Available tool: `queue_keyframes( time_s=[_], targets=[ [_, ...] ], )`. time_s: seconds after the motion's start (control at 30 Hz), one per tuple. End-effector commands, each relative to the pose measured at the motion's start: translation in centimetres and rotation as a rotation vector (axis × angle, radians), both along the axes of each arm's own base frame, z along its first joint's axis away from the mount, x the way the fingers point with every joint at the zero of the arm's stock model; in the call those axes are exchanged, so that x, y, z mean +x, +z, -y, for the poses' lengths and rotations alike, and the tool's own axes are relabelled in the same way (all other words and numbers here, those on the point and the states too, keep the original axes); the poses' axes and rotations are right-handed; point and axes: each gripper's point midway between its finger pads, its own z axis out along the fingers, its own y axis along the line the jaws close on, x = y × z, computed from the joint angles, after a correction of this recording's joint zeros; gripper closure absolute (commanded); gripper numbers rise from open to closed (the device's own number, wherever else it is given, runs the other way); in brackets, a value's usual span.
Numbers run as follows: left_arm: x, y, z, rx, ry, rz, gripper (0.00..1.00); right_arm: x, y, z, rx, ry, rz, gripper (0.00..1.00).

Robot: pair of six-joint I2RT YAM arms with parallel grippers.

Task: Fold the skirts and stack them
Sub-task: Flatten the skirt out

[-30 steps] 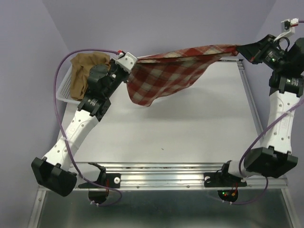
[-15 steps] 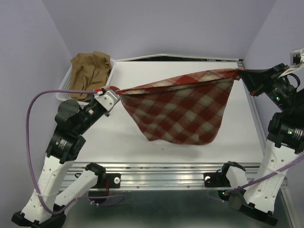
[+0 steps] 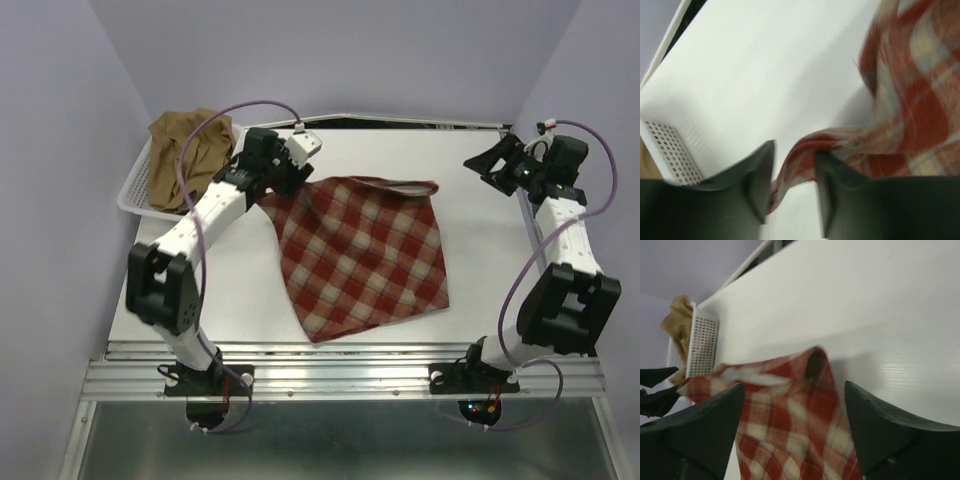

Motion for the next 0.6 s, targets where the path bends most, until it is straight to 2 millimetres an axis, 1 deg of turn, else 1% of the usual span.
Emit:
queue_keyframes(
  time_s=[0.0,0.03,0.07,0.1,0.13,0.17,0.2,0.23,0.27,0.3,0.33,0.37,0.4,0.43,0.47,0.5,0.53,0.57],
  targets=[
    [8.4,3.3,-1.6,-0.056,0.237,0.066,0.24,5.5,1.1,2.0,-0.098,-0.094,0.106,0.1],
    [11.1,3.9,-1.9,-0.088,0.28,0.067,0.1,7.4,0.5,2.5,-0.112,-0.099,0.102,0.02],
    [11.9,4.1,-2.1,-0.138,0.323,0.03,0.04,8.4,0.2,3.2,-0.128,-0.124,0.091,0.01],
    [12.7,4.2,-2.6,-0.156,0.349,0.012,0.01,9.5,-1.4,3.9,-0.167,-0.116,0.06,0.0],
    [14.0,5.6,-3.1,-0.18,0.371,0.029,0.01,10.3,0.8,4.2,-0.204,-0.106,0.101,0.0],
    [13.8,5.8,-3.2,-0.179,0.375,0.011,0.02,9.6,0.2,3.6,-0.201,-0.056,0.058,0.0],
    [13.8,6.3,-3.6,-0.173,0.384,0.022,0.01,9.2,0.1,3.3,-0.245,-0.004,0.064,0.0],
    [13.1,6.7,-3.9,-0.165,0.38,0.031,0.01,8.4,0.7,2.6,-0.264,0.045,0.086,0.0],
    [12.5,6.7,-3.8,-0.157,0.358,0.032,0.01,7.1,0.0,2.0,-0.271,0.094,0.048,0.0],
    [11.7,6.7,-3.5,-0.134,0.306,0.033,0.01,6.1,-0.2,0.8,-0.279,0.155,0.047,0.0],
    [10.6,7.2,-3.4,-0.128,0.27,0.035,0.03,5.2,-0.6,-0.2,-0.327,0.22,0.058,0.01],
    [9.4,5.4,-3.4,-0.104,0.248,-0.016,0.05,3.3,-1.3,-1.0,-0.344,0.276,0.019,0.03],
    [8.5,4.8,-3.3,-0.103,0.23,-0.04,0.07,2.3,-2.3,-1.2,-0.355,0.301,-0.012,0.05],
    [7.1,3.3,-3.4,-0.081,0.205,-0.078,0.12,1.5,-2.9,-2.4,-0.397,0.368,-0.011,0.09],
    [6.1,2.4,-3.4,-0.069,0.184,-0.106,0.14,-0.3,-4.2,-3.0,-0.384,0.405,-0.087,0.12],
    [4.5,0.5,-3.6,-0.05,0.164,-0.159,0.16,-1.3,-5.2,-3.8,-0.411,0.468,-0.097,0.16],
    [3.7,-0.3,-3.7,-0.041,0.152,-0.174,0.18,-3.3,-6.3,-4.6,-0.39,0.516,-0.17,0.19],
    [2.9,-1.2,-3.7,-0.03,0.128,-0.192,0.19,-4.0,-6.9,-5.1,-0.404,0.54,-0.196,0.22]
  ],
)
